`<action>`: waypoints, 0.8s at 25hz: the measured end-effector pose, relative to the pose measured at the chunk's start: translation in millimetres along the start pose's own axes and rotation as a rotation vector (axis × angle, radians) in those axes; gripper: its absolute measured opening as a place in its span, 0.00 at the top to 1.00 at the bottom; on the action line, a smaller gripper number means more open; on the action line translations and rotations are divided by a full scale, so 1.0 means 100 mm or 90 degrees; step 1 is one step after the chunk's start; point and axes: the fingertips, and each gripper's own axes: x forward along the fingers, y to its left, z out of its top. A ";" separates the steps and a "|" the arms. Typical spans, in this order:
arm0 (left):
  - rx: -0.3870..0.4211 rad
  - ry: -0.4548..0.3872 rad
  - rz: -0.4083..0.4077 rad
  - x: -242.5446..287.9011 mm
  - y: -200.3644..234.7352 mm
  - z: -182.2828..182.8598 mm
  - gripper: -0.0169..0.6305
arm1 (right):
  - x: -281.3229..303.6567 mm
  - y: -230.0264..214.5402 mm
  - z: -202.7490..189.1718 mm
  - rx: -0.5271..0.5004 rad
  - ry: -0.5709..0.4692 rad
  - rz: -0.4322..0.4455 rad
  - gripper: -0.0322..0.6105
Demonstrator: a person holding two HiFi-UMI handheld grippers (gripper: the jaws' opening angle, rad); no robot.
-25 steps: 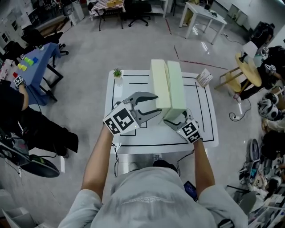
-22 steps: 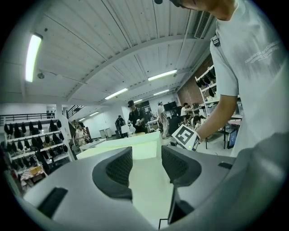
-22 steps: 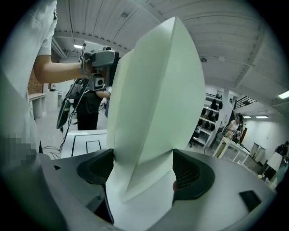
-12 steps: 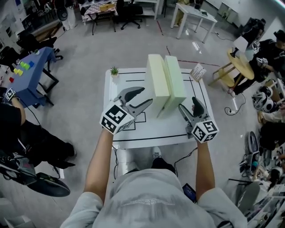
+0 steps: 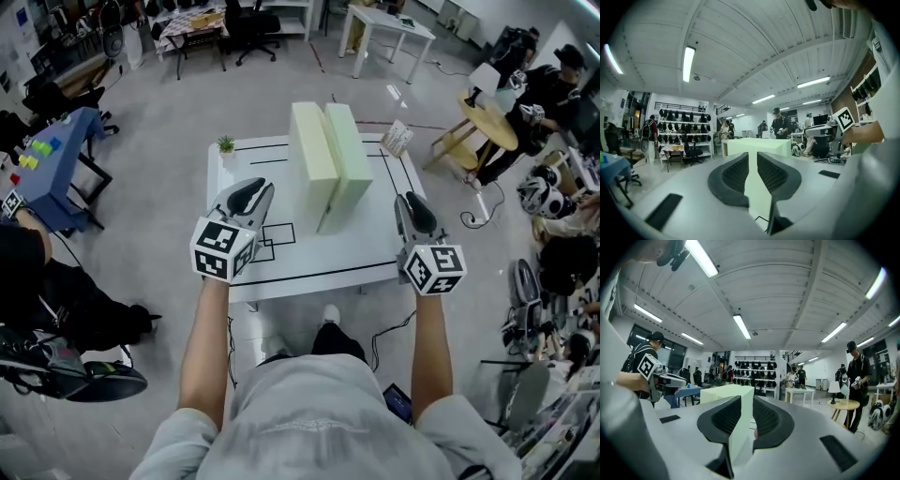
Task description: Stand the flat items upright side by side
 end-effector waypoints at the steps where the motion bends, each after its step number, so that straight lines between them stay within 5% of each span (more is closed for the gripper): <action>1: 0.009 -0.005 0.009 -0.04 -0.01 0.04 0.88 | -0.04 0.01 0.05 -0.011 -0.002 -0.005 0.81; 6: 0.050 -0.015 0.020 -0.20 -0.20 0.18 0.94 | -0.22 0.16 0.25 -0.026 -0.013 0.003 0.90; 20: 0.114 -0.035 -0.008 -0.42 -0.70 0.49 0.94 | -0.47 0.55 0.47 -0.057 -0.027 0.056 0.91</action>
